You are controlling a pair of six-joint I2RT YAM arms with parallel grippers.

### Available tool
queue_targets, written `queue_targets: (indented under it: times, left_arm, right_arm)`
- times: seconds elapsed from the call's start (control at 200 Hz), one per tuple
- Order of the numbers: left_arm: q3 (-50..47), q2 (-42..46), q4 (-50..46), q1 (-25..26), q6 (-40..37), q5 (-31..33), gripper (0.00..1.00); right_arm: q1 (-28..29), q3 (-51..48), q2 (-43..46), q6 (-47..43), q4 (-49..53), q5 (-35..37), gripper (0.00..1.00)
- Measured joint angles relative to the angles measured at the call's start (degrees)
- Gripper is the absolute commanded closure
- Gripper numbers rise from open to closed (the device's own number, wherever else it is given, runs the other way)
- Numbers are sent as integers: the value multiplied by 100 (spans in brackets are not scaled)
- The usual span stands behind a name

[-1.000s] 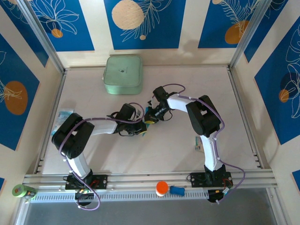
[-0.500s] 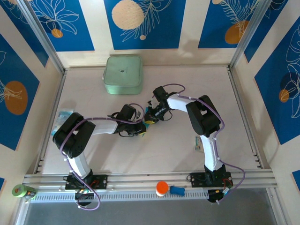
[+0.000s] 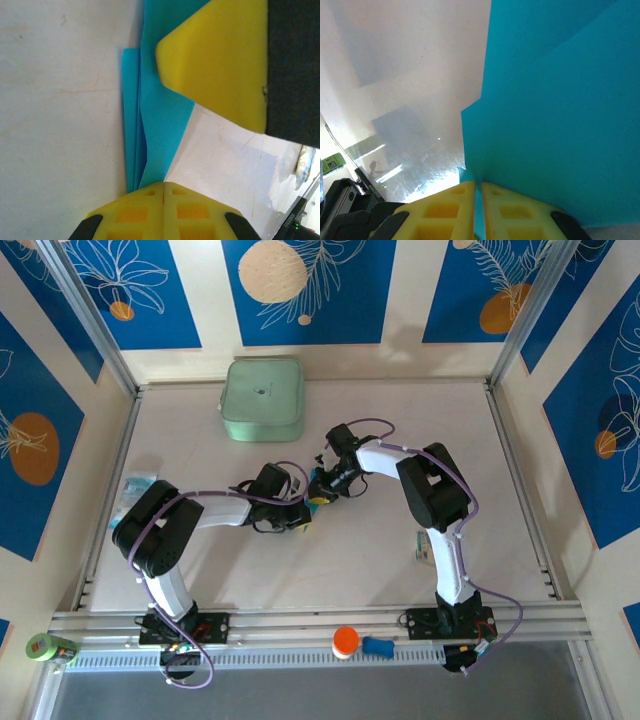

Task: Fold a paper plane with a square sheet of paper (pick it up from the middle)
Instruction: Fold the wing for the fifth time at the center of the table.

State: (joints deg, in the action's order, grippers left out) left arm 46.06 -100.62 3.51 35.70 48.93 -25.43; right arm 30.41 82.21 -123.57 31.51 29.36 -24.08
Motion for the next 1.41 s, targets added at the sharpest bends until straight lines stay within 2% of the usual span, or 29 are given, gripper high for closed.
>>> queue_targets:
  times: [0.44, 0.72, 0.885, 1.101, 1.406]
  left_arm:
    - [-107, 302, -678, 50, -573, 17, 97]
    - [-116, 881, -1692, 136, -841, 164, 97]
    - [-114, 1093, -1263, 136, -645, 240, 97]
    - [-76, 688, -236, 136, -162, 299, 100]
    - [9, 214, 37, 136, 31, 610, 100]
  right_arm:
    - [0, 44, -31, 2, 42, -37, 86]
    - [0, 61, -42, 4, 68, -39, 86]
    - [0, 68, -42, 22, 72, -37, 86]
    - [0, 94, -52, 26, 107, -37, 87]
    - [0, 101, -52, 31, 116, -39, 87]
